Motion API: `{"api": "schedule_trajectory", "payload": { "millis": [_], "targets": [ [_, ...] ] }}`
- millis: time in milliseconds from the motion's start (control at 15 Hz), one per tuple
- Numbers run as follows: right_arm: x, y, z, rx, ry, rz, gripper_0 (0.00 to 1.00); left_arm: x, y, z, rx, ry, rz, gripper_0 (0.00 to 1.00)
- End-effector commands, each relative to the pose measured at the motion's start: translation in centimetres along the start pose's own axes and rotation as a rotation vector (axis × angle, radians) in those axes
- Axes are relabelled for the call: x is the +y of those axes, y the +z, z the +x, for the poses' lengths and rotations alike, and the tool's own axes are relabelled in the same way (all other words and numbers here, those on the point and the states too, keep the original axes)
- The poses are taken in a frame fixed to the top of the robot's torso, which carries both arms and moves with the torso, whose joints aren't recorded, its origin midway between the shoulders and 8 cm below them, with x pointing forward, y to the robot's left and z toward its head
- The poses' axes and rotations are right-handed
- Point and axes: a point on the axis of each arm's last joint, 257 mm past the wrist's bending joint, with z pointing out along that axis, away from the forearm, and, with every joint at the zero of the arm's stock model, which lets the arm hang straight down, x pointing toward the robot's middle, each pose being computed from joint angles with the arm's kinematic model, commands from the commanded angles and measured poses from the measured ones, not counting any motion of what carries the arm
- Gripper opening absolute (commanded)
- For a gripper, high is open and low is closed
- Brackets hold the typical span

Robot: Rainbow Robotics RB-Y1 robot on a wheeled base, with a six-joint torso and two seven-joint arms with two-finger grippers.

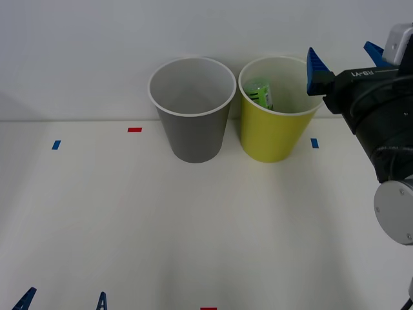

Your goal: Put cans in the gray bin and PET bottles in the light green bin.

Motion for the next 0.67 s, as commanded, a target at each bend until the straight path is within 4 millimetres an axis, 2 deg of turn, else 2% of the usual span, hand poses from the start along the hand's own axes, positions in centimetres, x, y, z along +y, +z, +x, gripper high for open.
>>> {"api": "schedule_trajectory", "payload": {
  "millis": [67, 400, 667],
  "targets": [
    [-0.4, -3.2, 1.9, -0.021, -0.007, 0.001, 0.89, 0.0, 0.0, 0.0, 0.0, 0.0, 0.0, 1.0],
    [-1.2, -7.6, 5.1, -0.03, -0.016, 0.005, 0.89, 0.0, 0.0, 0.0, 0.0, 0.0, 0.0, 1.0],
    [-1.8, -11.7, 6.1, -0.064, -0.037, 0.009, 0.89, 0.0, 0.0, 0.0, 0.0, 0.0, 0.0, 1.0]
  ]
}}
